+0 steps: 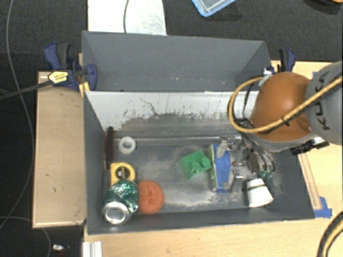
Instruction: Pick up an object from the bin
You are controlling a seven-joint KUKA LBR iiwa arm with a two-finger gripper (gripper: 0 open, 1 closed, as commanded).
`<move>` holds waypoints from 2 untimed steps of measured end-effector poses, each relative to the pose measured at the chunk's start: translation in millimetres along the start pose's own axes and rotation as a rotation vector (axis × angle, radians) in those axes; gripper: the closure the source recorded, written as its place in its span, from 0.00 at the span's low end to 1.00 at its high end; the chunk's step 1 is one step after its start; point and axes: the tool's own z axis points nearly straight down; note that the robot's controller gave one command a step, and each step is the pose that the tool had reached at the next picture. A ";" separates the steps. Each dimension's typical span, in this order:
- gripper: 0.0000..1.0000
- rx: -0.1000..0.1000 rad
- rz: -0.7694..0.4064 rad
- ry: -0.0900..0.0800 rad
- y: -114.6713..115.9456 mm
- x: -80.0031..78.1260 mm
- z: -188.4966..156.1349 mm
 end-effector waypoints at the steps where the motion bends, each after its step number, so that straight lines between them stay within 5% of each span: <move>1: 0.00 0.000 -0.001 -0.008 0.0 -1.6 -4.3; 2: 0.00 0.001 -0.085 -0.012 29.3 -41.8 19.0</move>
Offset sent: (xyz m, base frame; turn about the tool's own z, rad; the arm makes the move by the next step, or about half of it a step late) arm 0.0661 0.0488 -0.0382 -0.1450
